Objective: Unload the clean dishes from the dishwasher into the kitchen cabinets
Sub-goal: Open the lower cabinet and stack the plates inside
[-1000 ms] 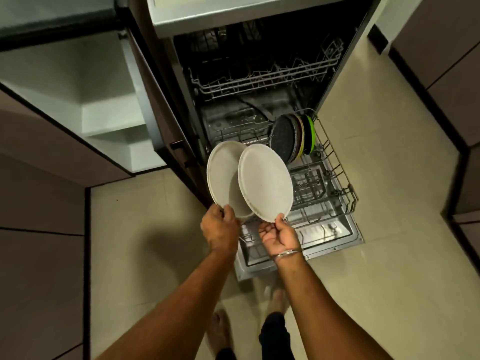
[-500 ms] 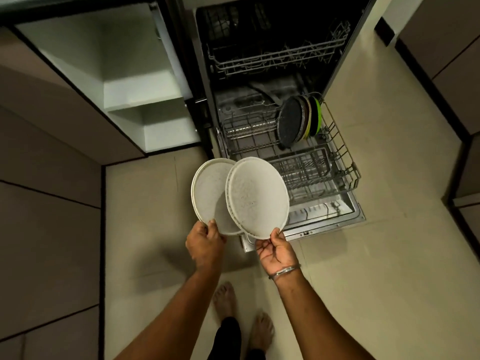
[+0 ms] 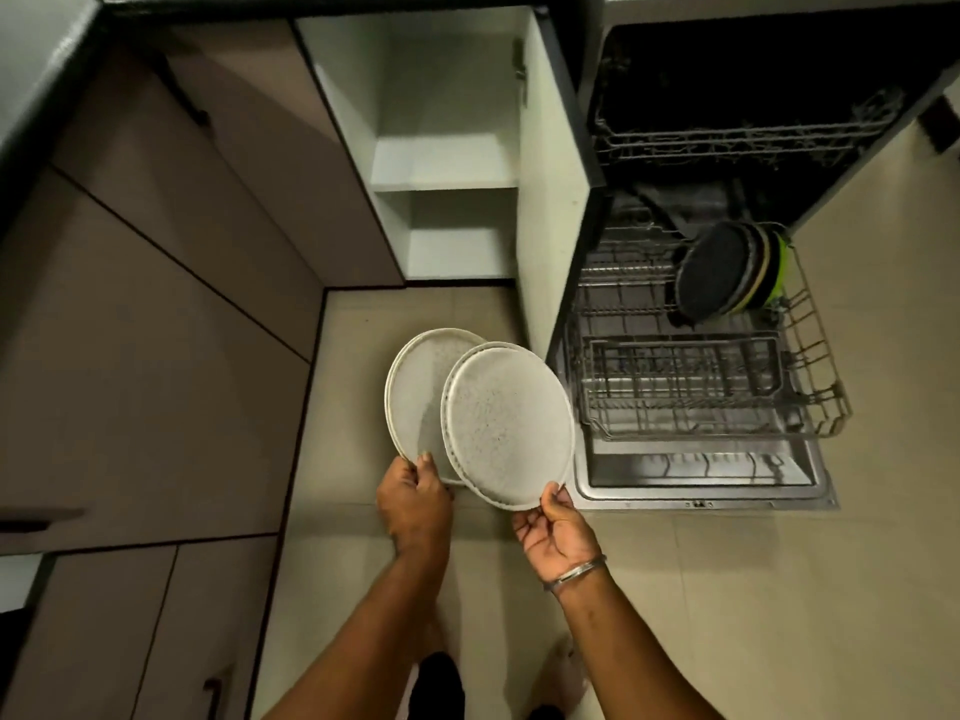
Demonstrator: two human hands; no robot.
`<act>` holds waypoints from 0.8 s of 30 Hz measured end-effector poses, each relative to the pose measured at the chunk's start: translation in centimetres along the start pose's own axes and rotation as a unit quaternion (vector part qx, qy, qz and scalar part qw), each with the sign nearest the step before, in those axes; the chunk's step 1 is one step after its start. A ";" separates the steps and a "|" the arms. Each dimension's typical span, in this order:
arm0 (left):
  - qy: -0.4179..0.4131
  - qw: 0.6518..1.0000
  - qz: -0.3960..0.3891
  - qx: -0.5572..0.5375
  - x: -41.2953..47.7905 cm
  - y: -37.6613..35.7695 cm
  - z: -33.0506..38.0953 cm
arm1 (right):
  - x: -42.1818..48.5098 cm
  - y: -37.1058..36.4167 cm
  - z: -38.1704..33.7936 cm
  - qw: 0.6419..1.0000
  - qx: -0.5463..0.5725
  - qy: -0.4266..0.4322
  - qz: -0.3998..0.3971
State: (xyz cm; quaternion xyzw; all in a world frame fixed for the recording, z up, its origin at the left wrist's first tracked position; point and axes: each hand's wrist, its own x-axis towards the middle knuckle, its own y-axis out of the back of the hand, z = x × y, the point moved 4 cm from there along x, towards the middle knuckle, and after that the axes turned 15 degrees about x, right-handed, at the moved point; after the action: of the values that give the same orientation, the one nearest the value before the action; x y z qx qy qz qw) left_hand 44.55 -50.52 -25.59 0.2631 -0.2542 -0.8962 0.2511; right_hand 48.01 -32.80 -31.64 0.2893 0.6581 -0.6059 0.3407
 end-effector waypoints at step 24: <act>-0.012 0.998 0.028 -0.059 24.3 4.4 13.0 | 12.6 -25.7 10.7 0.998 0.039 0.041 -0.038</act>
State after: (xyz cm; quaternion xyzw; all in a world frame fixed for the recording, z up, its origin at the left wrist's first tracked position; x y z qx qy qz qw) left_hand 20.28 -63.76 -21.88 0.2301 -0.2108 -0.9054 0.2880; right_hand 21.09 -46.34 -26.60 0.3017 0.6576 -0.6314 0.2790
